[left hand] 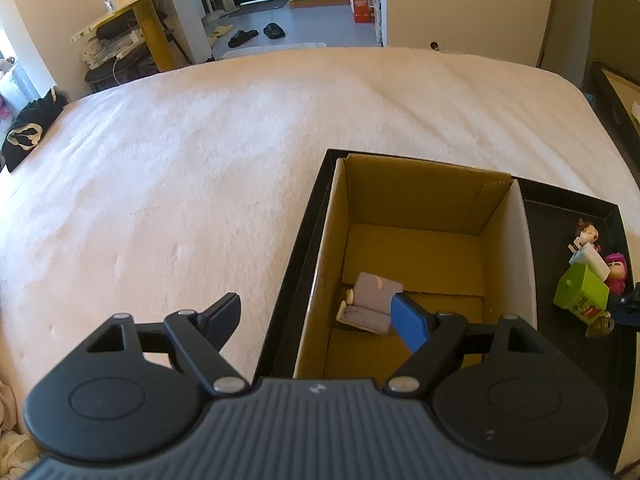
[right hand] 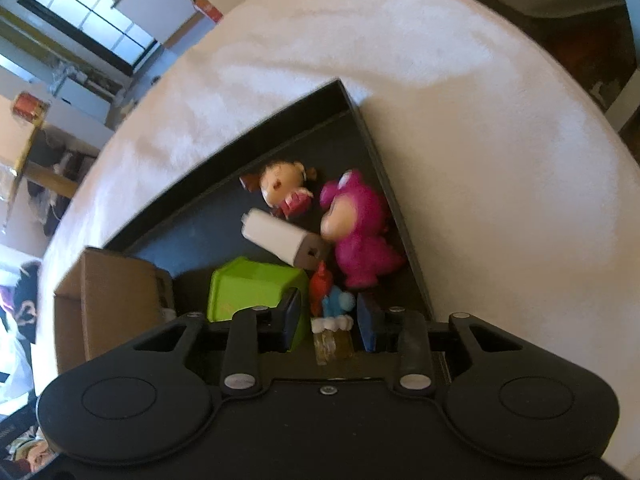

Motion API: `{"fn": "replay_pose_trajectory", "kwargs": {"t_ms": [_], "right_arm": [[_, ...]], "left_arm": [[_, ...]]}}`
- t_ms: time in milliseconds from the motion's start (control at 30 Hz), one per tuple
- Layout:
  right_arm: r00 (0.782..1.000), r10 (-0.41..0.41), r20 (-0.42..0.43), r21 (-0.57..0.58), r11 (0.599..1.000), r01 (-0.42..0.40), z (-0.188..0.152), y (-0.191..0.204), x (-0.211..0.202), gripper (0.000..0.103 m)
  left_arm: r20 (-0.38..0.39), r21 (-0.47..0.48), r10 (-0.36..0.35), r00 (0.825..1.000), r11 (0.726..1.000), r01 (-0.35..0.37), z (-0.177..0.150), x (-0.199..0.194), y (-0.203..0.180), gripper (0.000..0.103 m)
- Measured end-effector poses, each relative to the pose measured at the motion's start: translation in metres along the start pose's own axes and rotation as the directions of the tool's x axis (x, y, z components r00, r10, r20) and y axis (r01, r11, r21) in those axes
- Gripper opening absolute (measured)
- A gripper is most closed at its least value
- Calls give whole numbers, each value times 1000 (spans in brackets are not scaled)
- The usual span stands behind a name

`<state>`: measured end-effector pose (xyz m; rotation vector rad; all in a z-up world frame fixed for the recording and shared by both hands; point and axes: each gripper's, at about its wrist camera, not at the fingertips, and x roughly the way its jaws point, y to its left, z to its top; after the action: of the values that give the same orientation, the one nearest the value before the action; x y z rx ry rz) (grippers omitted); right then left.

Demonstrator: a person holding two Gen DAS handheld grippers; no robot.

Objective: Organize rigid objects
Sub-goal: 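Move the right gripper to the blue-red figurine and close on it, then lift the blue-red figurine into the box and open the right gripper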

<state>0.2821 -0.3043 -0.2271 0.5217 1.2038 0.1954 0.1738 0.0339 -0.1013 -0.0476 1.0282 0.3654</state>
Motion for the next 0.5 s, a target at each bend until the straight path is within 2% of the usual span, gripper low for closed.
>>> {"fn": "replay_pose_trajectory", "kwargs": {"t_ms": [233, 500], "right_arm": [[1000, -26, -13, -50, 998, 25, -5, 4, 6, 25], [999, 18, 46, -38, 999, -16, -11, 3, -25, 25]], "left_arm": [[-15, -13, -14, 1000, 1000, 14, -2, 3, 1, 81], [-10, -11, -33, 999, 999, 33, -3, 1, 3, 81]]}}
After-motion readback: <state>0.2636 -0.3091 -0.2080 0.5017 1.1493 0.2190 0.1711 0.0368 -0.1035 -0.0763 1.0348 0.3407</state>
